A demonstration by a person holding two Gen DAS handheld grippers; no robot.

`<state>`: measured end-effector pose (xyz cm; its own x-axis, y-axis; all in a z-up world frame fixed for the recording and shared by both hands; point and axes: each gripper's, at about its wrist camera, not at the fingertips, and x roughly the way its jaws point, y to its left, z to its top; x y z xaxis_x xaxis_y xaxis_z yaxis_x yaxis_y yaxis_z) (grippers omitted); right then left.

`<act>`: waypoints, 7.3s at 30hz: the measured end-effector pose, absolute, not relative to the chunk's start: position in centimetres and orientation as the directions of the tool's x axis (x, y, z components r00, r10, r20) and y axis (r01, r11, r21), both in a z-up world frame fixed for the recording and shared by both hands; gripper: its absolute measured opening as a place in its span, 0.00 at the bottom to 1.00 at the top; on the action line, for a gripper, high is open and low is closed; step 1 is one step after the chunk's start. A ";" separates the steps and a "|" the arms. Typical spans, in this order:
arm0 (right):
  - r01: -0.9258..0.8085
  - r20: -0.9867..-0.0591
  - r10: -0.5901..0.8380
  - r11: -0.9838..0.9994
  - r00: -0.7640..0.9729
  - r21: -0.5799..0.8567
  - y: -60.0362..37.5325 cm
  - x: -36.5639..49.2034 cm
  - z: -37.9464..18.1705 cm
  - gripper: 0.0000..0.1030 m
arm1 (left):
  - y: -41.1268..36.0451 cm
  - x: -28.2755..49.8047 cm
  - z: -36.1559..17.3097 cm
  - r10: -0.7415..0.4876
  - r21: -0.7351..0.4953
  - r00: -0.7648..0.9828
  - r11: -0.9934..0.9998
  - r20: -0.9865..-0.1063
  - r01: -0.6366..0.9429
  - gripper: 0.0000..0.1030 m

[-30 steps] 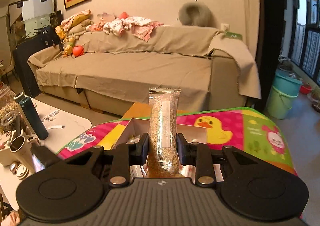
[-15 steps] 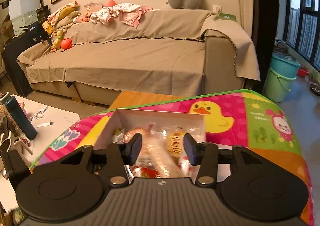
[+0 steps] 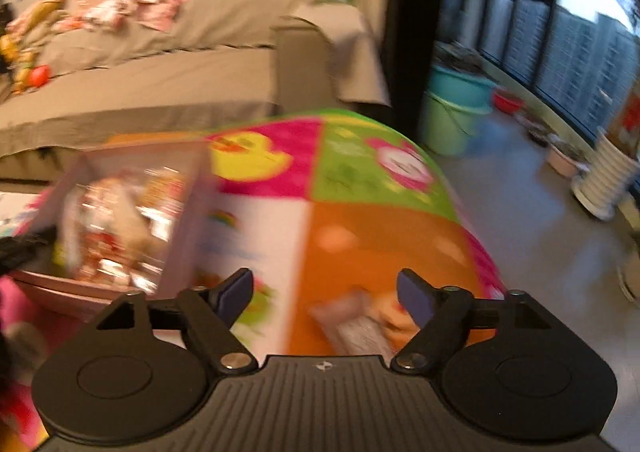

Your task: Organize objects

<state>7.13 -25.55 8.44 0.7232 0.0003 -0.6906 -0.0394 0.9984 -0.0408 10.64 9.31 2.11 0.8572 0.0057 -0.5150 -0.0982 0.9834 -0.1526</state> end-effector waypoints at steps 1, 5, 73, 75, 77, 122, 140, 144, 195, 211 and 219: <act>-0.019 -0.703 -0.012 0.999 0.712 -0.035 -26.5 7.1 7.8 0.83 | 9.3 10.6 2.1 0.006 -0.153 0.857 0.983 -0.515 -0.098 0.17; 0.031 -0.753 -0.023 1.000 0.658 -0.004 -28.6 7.5 4.9 0.84 | 9.3 10.6 2.1 0.006 -0.153 0.857 0.983 -0.515 -0.098 0.17; -0.265 -0.598 0.219 0.964 0.771 0.012 -13.1 11.3 13.9 0.52 | 9.3 10.6 2.1 0.007 -0.152 0.857 0.984 -0.515 -0.099 0.17; -0.276 -0.609 0.221 0.961 0.762 0.004 -13.7 10.6 13.3 0.64 | 9.3 10.7 2.1 0.007 -0.152 0.857 0.983 -0.515 -0.099 0.17; -0.290 -0.624 0.219 0.957 0.750 -0.013 -14.3 9.6 12.3 0.66 | 9.3 10.7 2.1 0.006 -0.152 0.857 0.983 -0.515 -0.099 0.17; -0.180 -0.628 0.170 0.983 0.759 0.048 -21.5 4.8 1.1 1.00 | 2.5 1.9 4.2 -0.061 0.003 0.884 0.998 -0.463 0.070 0.63; -0.011 -0.648 0.022 1.000 0.762 0.021 -20.6 2.5 -0.9 1.00 | -0.3 1.0 0.3 -0.007 0.018 0.818 1.000 -0.575 0.021 0.58; -0.013 -0.647 0.013 1.000 0.762 0.005 -20.1 2.3 -1.0 1.00 | -0.5 1.5 0.3 0.004 0.012 0.817 1.000 -0.577 0.003 0.61; -0.134 -0.529 -0.041 0.949 0.847 -0.287 -16.0 0.7 -0.9 1.00 | -0.4 1.5 0.2 -0.008 -0.026 0.819 1.000 -0.573 -0.008 0.59; -0.068 -0.612 0.050 0.998 0.789 -0.005 -19.0 1.7 -1.3 1.00 | -0.4 1.4 0.1 -0.004 -0.017 0.819 1.000 -0.574 -0.007 0.59; -0.067 -0.612 0.046 0.998 0.789 -0.011 -18.8 1.7 -1.4 1.00 | -0.5 1.3 0.1 0.003 -0.004 0.818 1.000 -0.575 -0.006 0.59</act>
